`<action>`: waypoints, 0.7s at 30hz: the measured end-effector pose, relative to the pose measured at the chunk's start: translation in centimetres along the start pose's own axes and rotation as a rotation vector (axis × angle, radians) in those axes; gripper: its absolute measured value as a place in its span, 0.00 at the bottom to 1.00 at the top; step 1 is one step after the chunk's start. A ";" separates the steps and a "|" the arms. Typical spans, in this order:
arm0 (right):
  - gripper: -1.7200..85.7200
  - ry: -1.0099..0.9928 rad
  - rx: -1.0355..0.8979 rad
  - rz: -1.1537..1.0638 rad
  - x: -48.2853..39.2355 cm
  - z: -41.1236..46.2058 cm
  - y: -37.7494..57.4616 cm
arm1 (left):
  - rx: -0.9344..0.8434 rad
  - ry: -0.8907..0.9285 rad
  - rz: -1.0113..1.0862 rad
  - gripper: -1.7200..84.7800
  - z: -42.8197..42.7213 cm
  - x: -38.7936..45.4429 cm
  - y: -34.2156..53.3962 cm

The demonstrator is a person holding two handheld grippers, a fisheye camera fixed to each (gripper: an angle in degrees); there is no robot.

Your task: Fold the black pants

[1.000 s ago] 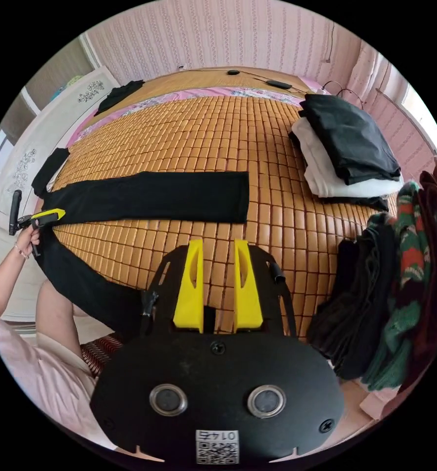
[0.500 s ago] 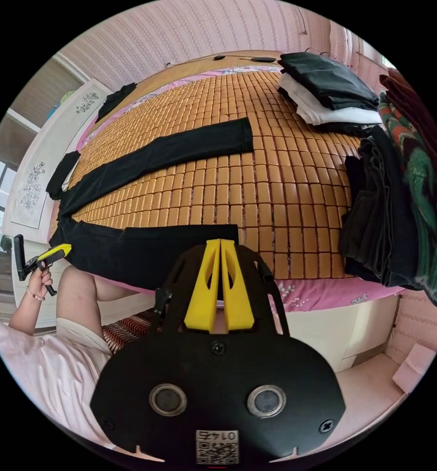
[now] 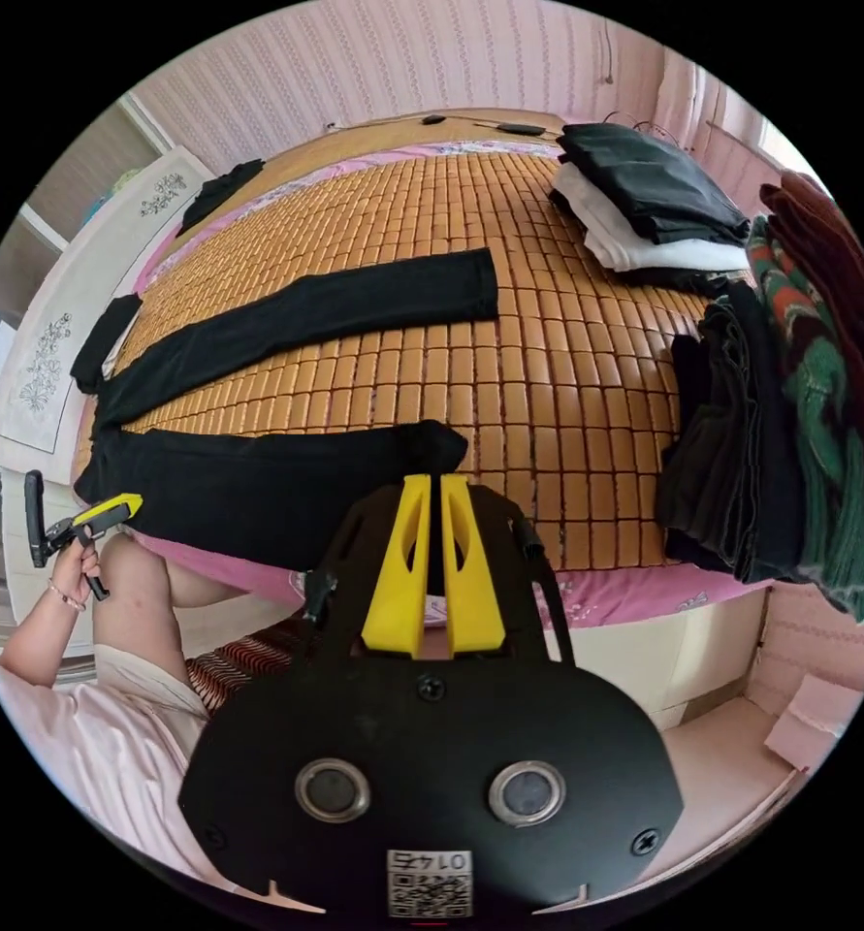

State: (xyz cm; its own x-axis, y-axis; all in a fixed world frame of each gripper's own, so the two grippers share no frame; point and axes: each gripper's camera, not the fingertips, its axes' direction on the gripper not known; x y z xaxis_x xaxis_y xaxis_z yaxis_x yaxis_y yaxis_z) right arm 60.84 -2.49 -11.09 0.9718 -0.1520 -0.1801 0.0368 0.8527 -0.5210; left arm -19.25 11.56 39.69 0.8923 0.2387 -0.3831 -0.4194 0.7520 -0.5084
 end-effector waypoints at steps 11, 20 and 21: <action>0.06 0.071 -0.067 0.013 -0.8 0.5 -0.6 | 0.024 0.072 -0.043 0.08 -1.2 -2.1 1.4; 0.02 0.097 -0.187 -0.115 -6.4 3.9 -0.7 | 0.008 0.035 -0.087 0.07 -1.0 -4.4 2.7; 0.02 0.084 -0.204 -0.105 -6.4 3.8 -1.0 | 0.001 0.051 -0.101 0.07 -1.2 -4.6 2.7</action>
State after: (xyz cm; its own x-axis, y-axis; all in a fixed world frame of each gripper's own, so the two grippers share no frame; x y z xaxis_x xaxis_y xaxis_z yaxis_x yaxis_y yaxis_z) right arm 55.45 -0.45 -6.20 0.9422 -0.2828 -0.1798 0.0808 0.7126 -0.6969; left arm -24.71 11.78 39.12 0.9206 0.1301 -0.3682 -0.3274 0.7711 -0.5461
